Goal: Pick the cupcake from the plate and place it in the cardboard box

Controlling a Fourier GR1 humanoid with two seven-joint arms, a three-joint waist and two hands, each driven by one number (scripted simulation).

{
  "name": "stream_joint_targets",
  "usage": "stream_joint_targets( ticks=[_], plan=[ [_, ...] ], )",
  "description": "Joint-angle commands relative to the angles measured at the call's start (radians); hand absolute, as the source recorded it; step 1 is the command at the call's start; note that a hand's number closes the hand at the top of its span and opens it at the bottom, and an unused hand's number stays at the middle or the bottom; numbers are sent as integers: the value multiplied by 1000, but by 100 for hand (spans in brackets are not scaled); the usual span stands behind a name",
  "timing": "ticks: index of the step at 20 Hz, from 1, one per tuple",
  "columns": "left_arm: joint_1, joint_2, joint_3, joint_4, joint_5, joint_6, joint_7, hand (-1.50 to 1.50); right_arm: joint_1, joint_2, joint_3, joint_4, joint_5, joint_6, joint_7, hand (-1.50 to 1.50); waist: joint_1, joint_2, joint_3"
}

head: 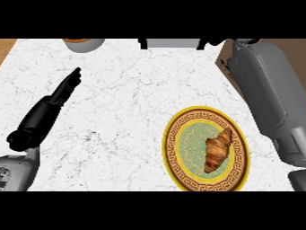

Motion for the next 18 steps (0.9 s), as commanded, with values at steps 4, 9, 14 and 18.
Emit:
stream_joint_targets(
  ticks=[4, 9, 14, 18],
  plan=[
    [-29, -19, 7, -16, -8, 1, 45, 0, -2, -128, -127, 117, -40, -82, -53, 150, 0, 3, 0],
    [-34, 7, 40, 47, 4, -39, -33, 0, -19, -246, -138, 276, -22, -5, -144, 150, 11, 9, 0],
    [-66, -22, 29, 56, -22, -5, 4, 0, 7, -329, -201, 371, -117, 228, -211, 150, -3, 9, 1],
    [-14, -43, -1, 38, -47, -1, -23, 0, 18, -339, -195, 456, -105, 272, -252, 150, 12, 9, 1]
  ],
)
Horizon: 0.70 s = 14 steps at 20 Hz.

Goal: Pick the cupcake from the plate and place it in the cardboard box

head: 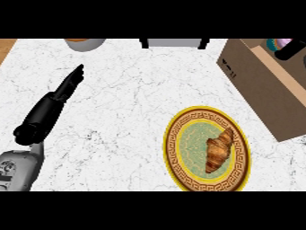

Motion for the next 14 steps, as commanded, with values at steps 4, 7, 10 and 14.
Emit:
stream_joint_targets(
  ticks=[4, 7, 10, 14],
  plan=[
    [-16, -1, -5, -46, 6, -21, 44, 0, 43, -113, -18, 168, -13, 168, -134, 150, 14, 5, 1],
    [21, -3, 8, -35, 2, -20, 7, 0, 15, -112, -30, 192, -32, 245, -144, -150, 10, 0, 1],
    [11, -5, 2, -24, 1, -31, -3, 0, 5, -130, -47, 217, -56, 297, -268, -150, 24, 8, 2],
    [18, -17, -1, -34, -19, -12, 14, 0, 54, -119, -95, 143, -116, 208, -423, -150, 3, -1, 2]
  ],
)
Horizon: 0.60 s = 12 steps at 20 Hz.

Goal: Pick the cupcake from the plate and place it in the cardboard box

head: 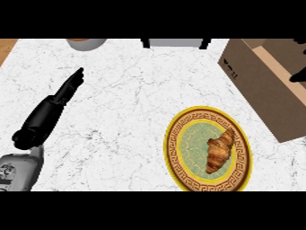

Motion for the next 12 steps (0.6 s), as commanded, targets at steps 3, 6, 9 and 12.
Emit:
stream_joint_targets(
  ticks=[3, 6, 9, 12],
  plan=[
    [-41, -2, 17, -8, 9, 4, 33, 0, -3, 40, -189, -71, -190, -176, -167, -150, -12, -1, 4],
    [7, -5, 14, -15, 6, 9, 21, 0, -12, 11, -383, -72, -377, -192, -200, -150, -22, -9, 6],
    [-10, -3, 10, -6, -1, 3, 16, 0, -15, 17, -505, -56, -494, -221, -185, -150, -20, -3, 3],
    [-21, 22, 31, 3, 10, -20, 15, 0, 43, -21, -569, -43, -550, -241, -230, -150, -12, 2, 2]
  ],
)
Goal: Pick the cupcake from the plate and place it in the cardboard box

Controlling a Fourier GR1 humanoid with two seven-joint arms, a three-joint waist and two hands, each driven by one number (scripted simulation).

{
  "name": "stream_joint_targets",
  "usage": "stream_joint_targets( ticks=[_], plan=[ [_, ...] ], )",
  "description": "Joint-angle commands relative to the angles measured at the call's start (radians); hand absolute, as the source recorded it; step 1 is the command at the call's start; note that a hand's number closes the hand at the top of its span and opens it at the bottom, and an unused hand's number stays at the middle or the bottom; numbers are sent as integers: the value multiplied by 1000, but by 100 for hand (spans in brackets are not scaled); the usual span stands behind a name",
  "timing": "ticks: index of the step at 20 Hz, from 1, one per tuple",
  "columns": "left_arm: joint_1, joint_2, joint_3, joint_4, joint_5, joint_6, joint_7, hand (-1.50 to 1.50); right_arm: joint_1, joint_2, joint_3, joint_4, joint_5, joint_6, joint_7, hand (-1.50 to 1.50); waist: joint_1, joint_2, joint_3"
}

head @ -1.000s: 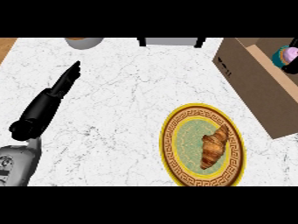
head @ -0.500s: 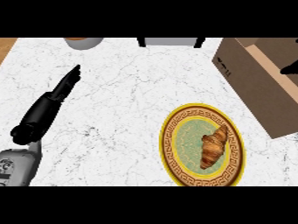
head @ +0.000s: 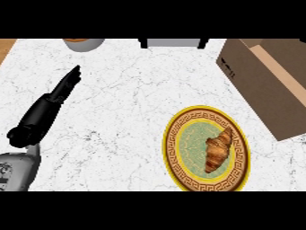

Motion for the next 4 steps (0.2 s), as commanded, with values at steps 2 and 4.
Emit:
stream_joint_targets(
  ticks=[2, 4],
  plan=[
    [-57, -7, 10, 13, 5, -2, 46, 0, 35, -55, -118, 14, -120, -16, -31, -150, 1, 1, -2],
    [-38, -14, 2, -17, -5, 4, 43, 0, 75, -49, -136, 22, -133, -74, -93, -150, 14, 3, -2]
  ],
)
